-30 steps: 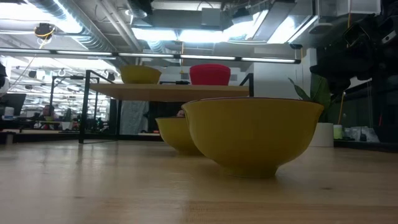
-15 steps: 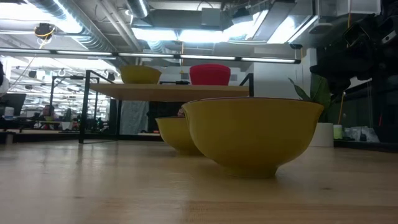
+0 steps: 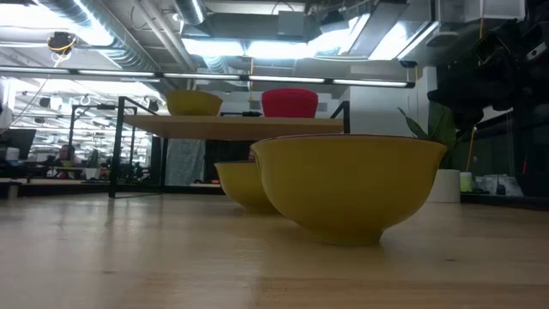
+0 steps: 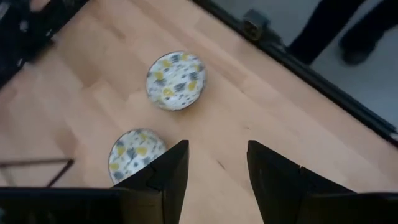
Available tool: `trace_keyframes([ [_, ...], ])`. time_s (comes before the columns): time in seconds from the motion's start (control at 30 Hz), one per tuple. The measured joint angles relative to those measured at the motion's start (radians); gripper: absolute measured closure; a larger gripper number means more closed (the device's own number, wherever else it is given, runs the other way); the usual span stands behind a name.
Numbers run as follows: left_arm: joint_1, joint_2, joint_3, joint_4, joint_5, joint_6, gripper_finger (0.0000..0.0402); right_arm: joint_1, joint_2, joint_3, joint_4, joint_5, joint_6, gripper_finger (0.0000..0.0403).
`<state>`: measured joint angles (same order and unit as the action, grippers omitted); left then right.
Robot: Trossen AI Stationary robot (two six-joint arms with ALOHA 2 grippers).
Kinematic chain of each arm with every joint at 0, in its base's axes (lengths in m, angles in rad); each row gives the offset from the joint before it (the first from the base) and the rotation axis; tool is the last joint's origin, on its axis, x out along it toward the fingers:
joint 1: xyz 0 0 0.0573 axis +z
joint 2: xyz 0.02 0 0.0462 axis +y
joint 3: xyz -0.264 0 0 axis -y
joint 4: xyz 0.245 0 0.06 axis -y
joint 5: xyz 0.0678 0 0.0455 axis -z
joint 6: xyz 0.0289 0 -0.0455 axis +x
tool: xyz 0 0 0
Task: Pick & Place Mini bowls
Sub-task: Stack the top white patterned bowl on the white patterned bowl on the shelf
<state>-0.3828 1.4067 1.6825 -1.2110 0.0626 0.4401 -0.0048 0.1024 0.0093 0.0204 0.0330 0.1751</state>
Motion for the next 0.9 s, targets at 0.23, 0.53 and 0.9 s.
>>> trace_keyframes([
  [0.23,-0.150,0.005,-0.022,0.044,-0.080,0.058,0.0245,0.000,0.000,0.000,0.000,0.000,0.000,0.0263],
  [0.53,-0.269,0.079,-0.049,0.089,-0.054,-0.010,0.0245,0.000,0.000,0.000,0.000,0.000,0.000,0.0263],
  [0.9,-0.320,0.227,-0.050,0.057,0.010,-0.170,0.0245,0.000,0.000,0.000,0.000,0.000,0.000,0.0263],
])
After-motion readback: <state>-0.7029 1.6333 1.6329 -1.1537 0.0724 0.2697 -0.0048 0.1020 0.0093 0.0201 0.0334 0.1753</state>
